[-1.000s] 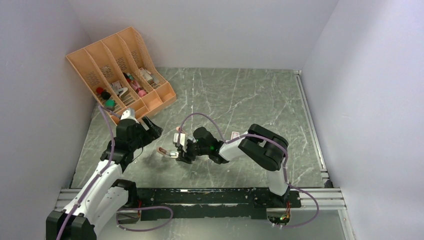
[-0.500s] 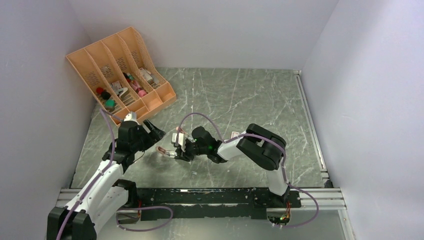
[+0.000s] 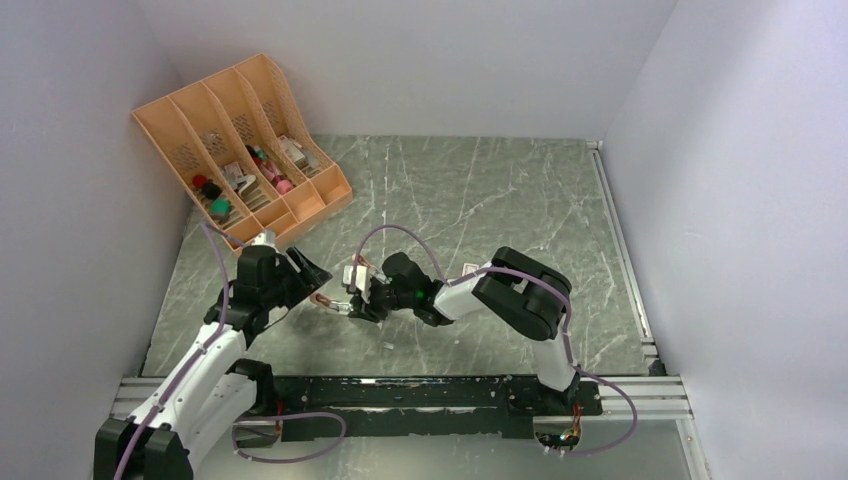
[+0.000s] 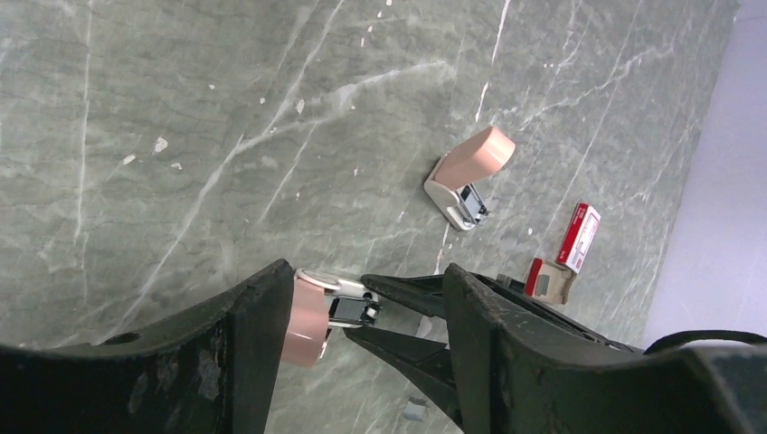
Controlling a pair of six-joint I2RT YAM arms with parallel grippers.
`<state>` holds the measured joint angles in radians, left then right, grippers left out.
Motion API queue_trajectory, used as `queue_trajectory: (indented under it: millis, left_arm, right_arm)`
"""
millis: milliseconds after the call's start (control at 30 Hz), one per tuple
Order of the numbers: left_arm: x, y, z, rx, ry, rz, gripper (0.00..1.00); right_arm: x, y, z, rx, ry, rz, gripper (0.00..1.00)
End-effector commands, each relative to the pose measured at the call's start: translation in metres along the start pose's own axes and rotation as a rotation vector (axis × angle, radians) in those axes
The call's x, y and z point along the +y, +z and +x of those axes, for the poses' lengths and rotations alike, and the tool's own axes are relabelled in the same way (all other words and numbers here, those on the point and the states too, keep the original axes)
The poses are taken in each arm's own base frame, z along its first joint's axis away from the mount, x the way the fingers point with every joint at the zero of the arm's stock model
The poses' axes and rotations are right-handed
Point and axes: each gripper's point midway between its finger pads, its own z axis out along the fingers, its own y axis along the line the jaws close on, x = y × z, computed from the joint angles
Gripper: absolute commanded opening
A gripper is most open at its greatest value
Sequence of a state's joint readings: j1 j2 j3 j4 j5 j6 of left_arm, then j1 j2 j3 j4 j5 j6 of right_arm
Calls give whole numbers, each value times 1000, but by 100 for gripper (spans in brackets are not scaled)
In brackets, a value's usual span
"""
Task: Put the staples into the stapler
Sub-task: Close the stapler at the center of the board.
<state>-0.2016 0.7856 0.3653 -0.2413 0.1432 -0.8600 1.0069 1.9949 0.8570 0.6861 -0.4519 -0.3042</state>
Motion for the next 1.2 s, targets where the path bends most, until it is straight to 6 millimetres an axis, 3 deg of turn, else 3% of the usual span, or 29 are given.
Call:
queue_trajectory:
  millis: [0,400,667,1000,1167]
  left_arm:
    - [-1,-8,8,67,13,-12,66]
    - [-12,-19,16,123,29,33,63]
    - [-31,-10,22,145,-8,165,61]
    - [-32,0,47,218,-22,194,62]
    - [-31,0,37,177,10,156,64]
  right_arm:
    - [-2,-3,45,136,35,26,28]
    - [-3,-3,45,145,38,30,27]
    - [-2,-3,46,149,39,27,27]
    - [-2,-2,46,148,42,26,27]
    - [-4,-4,43,136,40,41,28]
